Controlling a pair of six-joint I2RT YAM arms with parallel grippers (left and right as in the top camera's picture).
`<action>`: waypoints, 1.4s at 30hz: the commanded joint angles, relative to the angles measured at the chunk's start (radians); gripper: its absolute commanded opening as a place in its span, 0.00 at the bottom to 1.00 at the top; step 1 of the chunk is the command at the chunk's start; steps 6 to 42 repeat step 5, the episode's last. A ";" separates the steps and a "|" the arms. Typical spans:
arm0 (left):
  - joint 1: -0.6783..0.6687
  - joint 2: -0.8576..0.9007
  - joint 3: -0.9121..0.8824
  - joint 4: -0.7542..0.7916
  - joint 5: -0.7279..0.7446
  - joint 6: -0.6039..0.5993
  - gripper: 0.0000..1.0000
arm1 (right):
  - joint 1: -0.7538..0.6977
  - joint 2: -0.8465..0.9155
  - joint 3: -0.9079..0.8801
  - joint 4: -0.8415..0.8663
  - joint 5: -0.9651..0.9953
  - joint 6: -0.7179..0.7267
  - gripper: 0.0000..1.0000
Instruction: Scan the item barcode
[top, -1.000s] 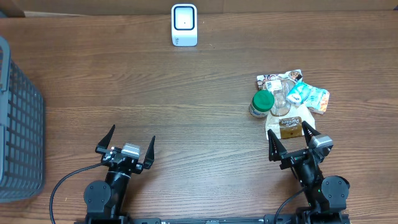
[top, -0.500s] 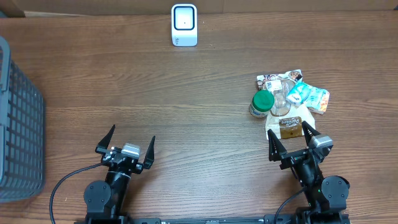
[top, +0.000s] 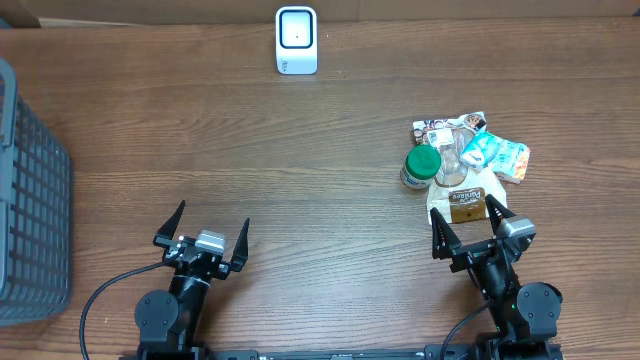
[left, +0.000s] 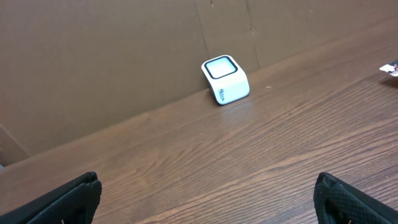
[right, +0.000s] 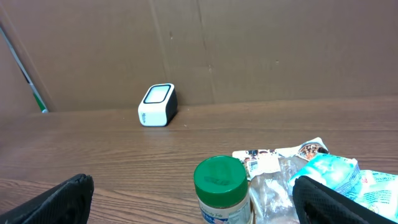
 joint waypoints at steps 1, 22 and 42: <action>0.000 -0.011 -0.004 -0.002 -0.011 -0.004 0.99 | -0.002 -0.009 -0.010 0.005 0.003 0.002 1.00; 0.000 -0.011 -0.004 -0.002 -0.011 -0.004 1.00 | -0.002 -0.009 -0.010 0.005 0.003 0.002 1.00; 0.000 -0.011 -0.004 -0.002 -0.011 -0.004 1.00 | -0.002 -0.009 -0.010 0.005 0.003 0.002 1.00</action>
